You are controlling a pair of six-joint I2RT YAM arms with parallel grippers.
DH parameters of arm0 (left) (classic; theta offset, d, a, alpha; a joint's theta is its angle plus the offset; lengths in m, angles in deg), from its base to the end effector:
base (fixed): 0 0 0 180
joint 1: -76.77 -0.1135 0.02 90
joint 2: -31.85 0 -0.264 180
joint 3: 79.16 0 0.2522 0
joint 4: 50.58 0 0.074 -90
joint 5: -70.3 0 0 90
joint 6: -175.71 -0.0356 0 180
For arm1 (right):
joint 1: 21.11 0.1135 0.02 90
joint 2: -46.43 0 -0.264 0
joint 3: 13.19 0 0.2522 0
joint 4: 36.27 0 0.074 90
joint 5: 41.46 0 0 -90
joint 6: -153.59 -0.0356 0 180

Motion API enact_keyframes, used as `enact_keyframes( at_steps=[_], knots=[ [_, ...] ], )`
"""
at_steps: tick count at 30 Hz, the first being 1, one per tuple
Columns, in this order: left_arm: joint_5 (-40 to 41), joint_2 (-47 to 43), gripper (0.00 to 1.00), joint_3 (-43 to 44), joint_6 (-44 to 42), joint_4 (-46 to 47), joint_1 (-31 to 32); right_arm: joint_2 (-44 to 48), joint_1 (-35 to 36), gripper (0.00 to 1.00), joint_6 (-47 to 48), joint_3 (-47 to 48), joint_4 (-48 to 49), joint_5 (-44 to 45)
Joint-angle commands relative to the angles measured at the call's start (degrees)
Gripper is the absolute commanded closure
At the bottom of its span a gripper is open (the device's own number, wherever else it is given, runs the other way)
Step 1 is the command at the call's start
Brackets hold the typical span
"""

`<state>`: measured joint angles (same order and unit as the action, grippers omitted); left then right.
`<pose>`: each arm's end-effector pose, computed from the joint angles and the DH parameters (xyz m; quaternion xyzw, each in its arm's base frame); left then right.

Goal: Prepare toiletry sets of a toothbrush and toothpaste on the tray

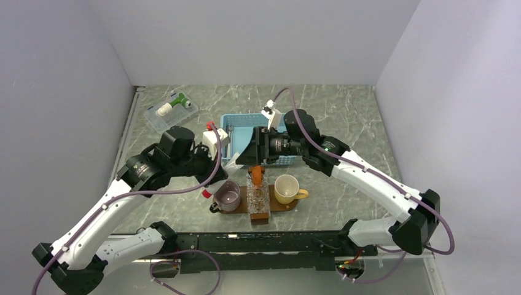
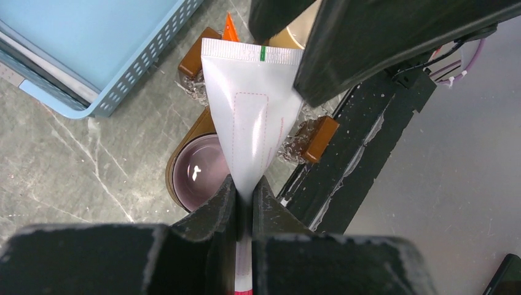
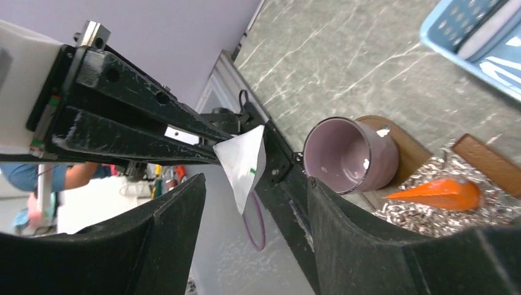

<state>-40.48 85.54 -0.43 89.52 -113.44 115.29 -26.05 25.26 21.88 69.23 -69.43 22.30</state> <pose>0.1306 -0.1201 0.3672 0.3392 0.8195 -0.3072 0.3449 0.1861 0.2181 0.3670 -0.1579 0.8074 0.5088 0.2535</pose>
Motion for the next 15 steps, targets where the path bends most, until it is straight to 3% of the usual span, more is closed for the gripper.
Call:
enact_keyframes(
  at_steps=[1, 15],
  knots=[
    [-1.9, -1.7, 0.92, -0.1, -0.9, 3.2, 0.8, -1.8, 1.5, 0.37, -3.5, -0.5, 6.5, -5.1],
    [-0.4, -1.8, 0.92, -0.7, -1.7, 2.9, 4.1, -4.6, 3.0, 0.51, -4.4, 0.7, 8.0, -7.7]
  ],
)
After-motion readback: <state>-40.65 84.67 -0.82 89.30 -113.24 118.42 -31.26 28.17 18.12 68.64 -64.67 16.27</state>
